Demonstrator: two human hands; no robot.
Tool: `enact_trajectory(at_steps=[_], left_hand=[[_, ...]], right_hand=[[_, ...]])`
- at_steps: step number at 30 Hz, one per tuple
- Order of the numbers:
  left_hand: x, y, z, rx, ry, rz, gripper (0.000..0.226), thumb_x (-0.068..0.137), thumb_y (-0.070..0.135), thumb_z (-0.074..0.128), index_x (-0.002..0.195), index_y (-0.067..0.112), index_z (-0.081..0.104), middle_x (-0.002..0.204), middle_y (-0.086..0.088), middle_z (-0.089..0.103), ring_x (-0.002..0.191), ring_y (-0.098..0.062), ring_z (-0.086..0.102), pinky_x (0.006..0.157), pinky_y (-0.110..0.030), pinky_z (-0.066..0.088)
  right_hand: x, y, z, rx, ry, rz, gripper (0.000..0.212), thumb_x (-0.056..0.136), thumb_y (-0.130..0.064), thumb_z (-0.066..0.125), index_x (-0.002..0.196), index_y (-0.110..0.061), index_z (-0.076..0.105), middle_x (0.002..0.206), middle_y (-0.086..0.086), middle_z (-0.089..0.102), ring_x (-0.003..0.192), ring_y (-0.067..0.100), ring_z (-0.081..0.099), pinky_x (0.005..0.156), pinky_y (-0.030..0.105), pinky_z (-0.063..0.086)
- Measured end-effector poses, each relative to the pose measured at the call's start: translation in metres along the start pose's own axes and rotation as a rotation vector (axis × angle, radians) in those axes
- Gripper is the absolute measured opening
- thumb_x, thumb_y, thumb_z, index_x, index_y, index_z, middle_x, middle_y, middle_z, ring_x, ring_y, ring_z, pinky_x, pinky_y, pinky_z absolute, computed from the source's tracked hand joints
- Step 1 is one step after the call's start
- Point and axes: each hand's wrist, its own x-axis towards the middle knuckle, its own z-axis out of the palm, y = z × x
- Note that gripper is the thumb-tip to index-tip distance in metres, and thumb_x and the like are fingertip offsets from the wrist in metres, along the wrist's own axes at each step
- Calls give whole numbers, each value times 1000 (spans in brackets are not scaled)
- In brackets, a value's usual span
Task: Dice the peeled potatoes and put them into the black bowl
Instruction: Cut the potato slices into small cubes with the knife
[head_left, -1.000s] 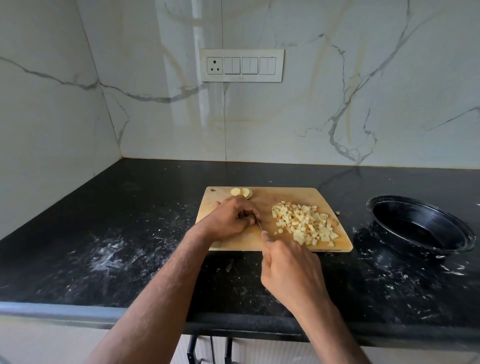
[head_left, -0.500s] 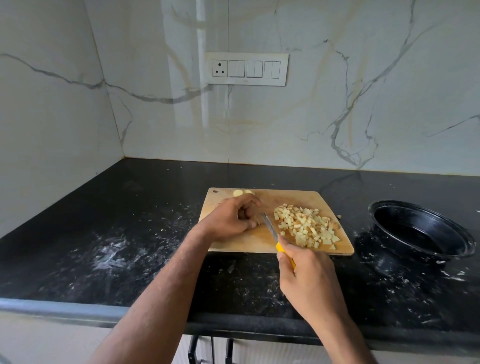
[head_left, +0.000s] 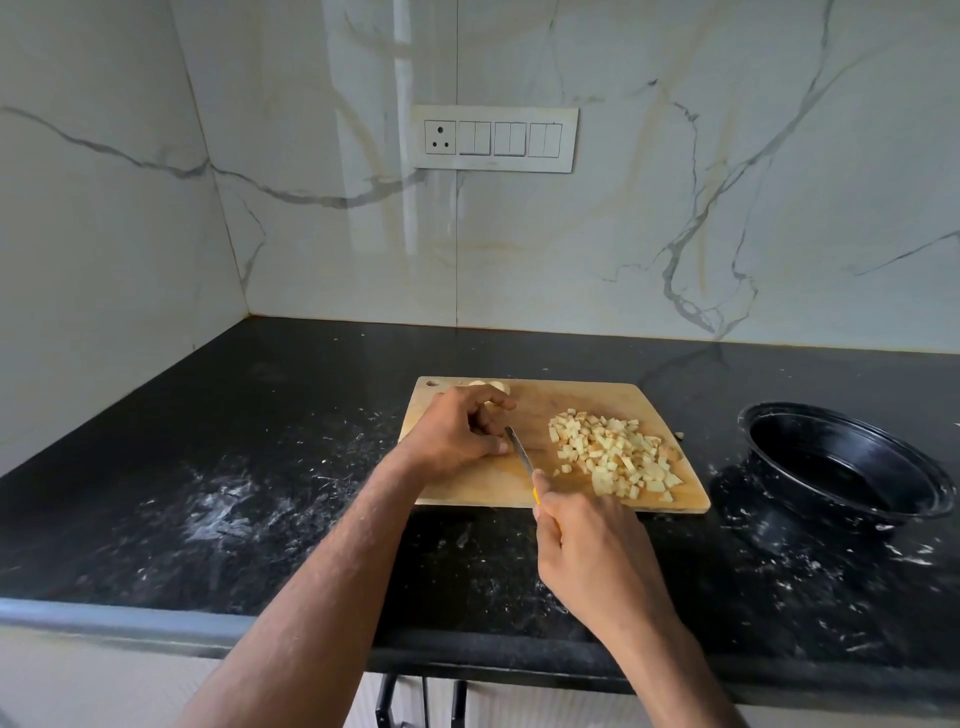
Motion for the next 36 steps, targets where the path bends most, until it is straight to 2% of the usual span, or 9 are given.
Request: enact_trajectory(at_steps=[2,4,8,14,18,23,28,32,36], left_hand=[[-1,2,-1,19,-9,12,43,74,3,85,111,20,73,75,3,69,71,-7,61,69,-16,49],[-1,5,-1,42,-16,22,37,75,1,82,106,19,75,75,2,68,71,-8,61,70,-18,50],[0,7,1,82,-57,58,26,78,-4,75,92,17,79,75,9,68,68,1,59,68,-12,46],[-1,8,3,137,-87,97,28,81,-3,69,90,23,78,86,9,71,79,-8,63,72,-17,51],[-1,6,3,110,-79,79,27,82,-1,72,88,24,78,87,6,73,79,-9,65,75,-22,55],[-4,7,3,64,-57,38,21,83,4,78,95,22,76,84,5,70,75,-4,62,69,-13,50],[-4,6,0,-11,13,-40,44,73,5,86,110,23,68,76,2,69,68,-1,62,67,-13,47],[-3,5,-1,25,64,-60,46,67,13,91,104,25,68,73,2,72,70,-10,67,70,-25,55],[-3,4,-3,1,62,-70,41,66,12,93,99,19,70,71,3,74,69,-9,70,72,-24,56]], right_hand=[[3,-1,-2,6,-13,7,32,103,-28,49,130,-22,66,55,-16,55,42,5,50,38,16,34],[8,0,-1,9,-15,10,27,102,-25,51,116,-16,72,79,-8,74,46,0,54,40,15,37],[21,-3,10,-143,17,-8,34,104,-29,44,88,-14,69,78,-4,73,43,11,50,38,20,35],[18,0,10,-120,13,-14,27,102,-25,48,111,-16,71,74,-5,71,45,11,52,42,22,45],[-6,9,2,-60,-13,-10,23,100,-28,53,103,-16,72,96,-13,76,44,9,49,40,16,34],[-30,18,-12,129,69,29,28,95,-28,63,121,-23,72,69,-13,71,52,10,56,43,14,33],[-19,14,-9,160,132,18,33,96,-25,62,128,-18,68,75,-9,73,53,5,56,46,10,35],[-3,6,-2,157,99,-6,35,98,-27,59,132,-20,65,69,-6,70,44,9,51,40,14,34],[1,4,3,102,82,-27,34,98,-28,59,132,-22,65,67,-9,70,38,4,44,38,12,31]])
